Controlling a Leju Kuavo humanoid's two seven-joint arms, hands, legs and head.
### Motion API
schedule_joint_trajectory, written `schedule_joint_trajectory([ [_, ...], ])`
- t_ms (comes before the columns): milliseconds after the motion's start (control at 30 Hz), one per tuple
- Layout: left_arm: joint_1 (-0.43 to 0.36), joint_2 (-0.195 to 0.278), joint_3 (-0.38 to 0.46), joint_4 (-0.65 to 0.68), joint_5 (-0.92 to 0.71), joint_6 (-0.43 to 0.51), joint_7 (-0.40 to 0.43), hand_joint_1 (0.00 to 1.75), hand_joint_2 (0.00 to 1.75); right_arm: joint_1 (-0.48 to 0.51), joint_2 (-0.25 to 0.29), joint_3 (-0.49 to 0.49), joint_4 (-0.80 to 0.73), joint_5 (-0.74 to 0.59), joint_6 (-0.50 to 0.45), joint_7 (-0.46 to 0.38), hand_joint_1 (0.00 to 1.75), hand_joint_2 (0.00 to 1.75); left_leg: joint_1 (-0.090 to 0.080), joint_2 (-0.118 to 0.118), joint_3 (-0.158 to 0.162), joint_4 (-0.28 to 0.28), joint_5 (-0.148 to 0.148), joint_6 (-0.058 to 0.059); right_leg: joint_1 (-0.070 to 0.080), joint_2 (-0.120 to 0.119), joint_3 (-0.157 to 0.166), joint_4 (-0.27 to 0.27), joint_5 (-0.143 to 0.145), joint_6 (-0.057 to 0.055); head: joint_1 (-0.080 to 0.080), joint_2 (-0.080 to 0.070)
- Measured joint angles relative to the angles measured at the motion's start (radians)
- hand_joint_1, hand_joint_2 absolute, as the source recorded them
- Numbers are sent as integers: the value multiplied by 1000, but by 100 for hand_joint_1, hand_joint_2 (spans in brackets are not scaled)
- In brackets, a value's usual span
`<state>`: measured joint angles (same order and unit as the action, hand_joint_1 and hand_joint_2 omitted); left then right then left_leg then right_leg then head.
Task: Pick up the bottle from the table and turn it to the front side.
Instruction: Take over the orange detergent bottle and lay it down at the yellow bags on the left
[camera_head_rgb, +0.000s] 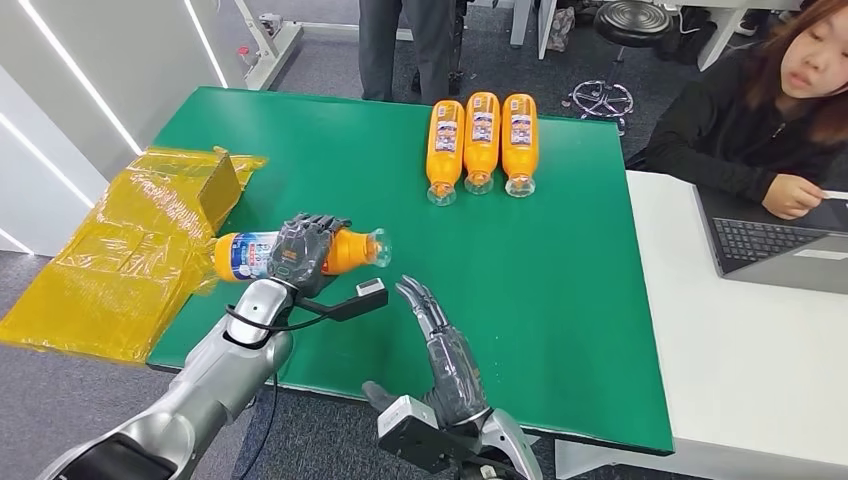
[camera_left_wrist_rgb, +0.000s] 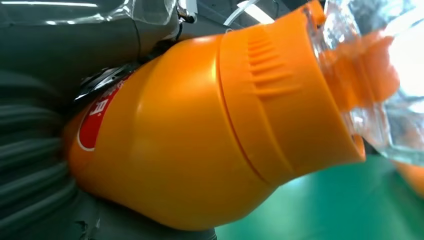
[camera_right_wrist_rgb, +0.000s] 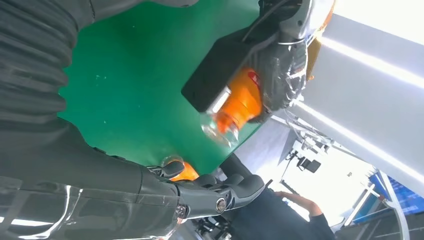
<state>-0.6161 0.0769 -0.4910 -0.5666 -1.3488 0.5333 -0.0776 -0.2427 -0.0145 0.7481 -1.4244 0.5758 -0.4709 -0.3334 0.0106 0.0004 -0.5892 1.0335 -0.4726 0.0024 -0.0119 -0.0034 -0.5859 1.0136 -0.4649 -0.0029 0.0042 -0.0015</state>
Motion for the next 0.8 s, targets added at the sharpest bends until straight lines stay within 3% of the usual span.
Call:
schedule_joint_trajectory([
  [300, -89, 32, -71, 186, -118, -68, 124, 175, 175, 44, -2, 0, 4, -7, 0, -3, 0, 175, 0, 0, 0, 0, 0, 0, 0, 0, -1, 0, 0, 0, 0, 0],
  [667, -124, 46, -78, 271, -121, -177, 210, 171, 175, 113, -36, 0, 11, -26, -11, -12, 0, 175, 0, 0, -1, 0, 0, 0, 0, 0, -1, 0, 0, 0, 0, 0],
  [700, -125, 48, -78, 275, -121, -181, 213, 161, 175, 118, -41, 0, 10, -28, -13, -12, 0, 175, 0, 0, -1, 0, 0, 0, 0, 0, -1, 0, 0, 0, 0, 0],
  [733, -126, 50, -78, 278, -120, -184, 217, 131, 175, 124, -47, 0, 10, -30, -15, -12, 0, 175, 0, 0, -1, 0, 0, 0, 0, 0, -1, 0, 0, 0, 0, 0],
  [800, -128, 54, -78, 285, -120, -186, 229, 51, 175, 134, -58, -1, 9, -32, -19, -13, 0, 175, 0, 0, -1, 0, 0, 0, 0, 1, -1, 0, 0, 0, 0, 0],
])
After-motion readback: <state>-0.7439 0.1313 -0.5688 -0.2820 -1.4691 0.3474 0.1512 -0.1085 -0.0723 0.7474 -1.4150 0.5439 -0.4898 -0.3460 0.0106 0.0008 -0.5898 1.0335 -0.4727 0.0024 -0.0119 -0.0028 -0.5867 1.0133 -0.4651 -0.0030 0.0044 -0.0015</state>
